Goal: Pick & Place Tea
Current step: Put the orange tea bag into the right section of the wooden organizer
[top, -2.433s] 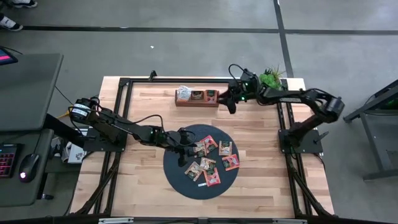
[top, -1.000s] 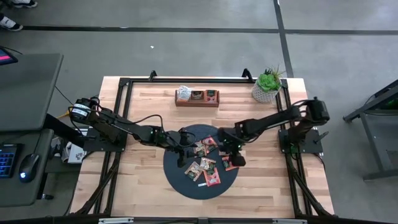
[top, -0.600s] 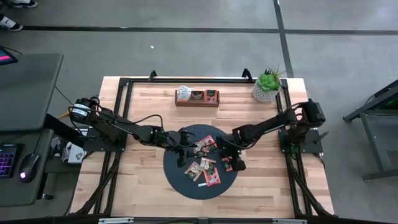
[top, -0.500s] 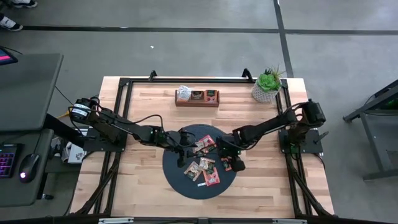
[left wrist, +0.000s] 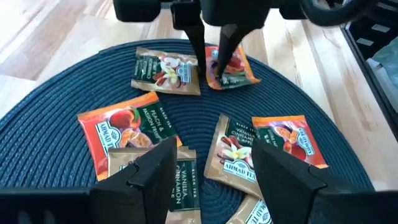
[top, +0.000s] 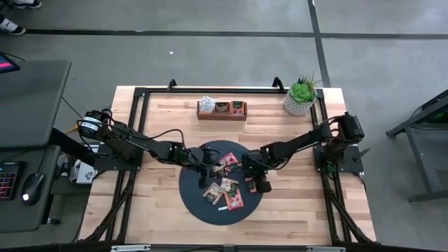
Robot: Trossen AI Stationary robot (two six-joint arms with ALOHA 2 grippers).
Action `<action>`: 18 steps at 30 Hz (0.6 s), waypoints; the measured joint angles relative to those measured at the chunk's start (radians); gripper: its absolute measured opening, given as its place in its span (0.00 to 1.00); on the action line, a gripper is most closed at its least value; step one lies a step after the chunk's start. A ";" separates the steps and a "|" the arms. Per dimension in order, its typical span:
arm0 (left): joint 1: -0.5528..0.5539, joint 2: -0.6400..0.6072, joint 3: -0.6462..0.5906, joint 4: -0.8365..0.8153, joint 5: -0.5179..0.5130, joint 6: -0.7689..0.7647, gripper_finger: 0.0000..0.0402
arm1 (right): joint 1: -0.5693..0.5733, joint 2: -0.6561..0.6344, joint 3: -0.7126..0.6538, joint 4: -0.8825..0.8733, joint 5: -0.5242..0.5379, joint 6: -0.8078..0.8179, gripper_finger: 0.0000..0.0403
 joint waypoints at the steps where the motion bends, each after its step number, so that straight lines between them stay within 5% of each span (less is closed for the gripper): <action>1: 0.000 0.000 0.000 -0.003 0.004 0.000 0.51 | -0.001 0.001 0.000 0.001 0.000 0.004 0.17; 6: 0.000 0.000 0.000 -0.004 0.011 0.004 0.51 | -0.002 0.001 -0.004 0.013 -0.037 0.007 0.02; 18: 0.000 0.000 0.000 -0.011 0.011 0.004 0.51 | 0.001 -0.079 -0.010 -0.002 0.006 0.030 0.00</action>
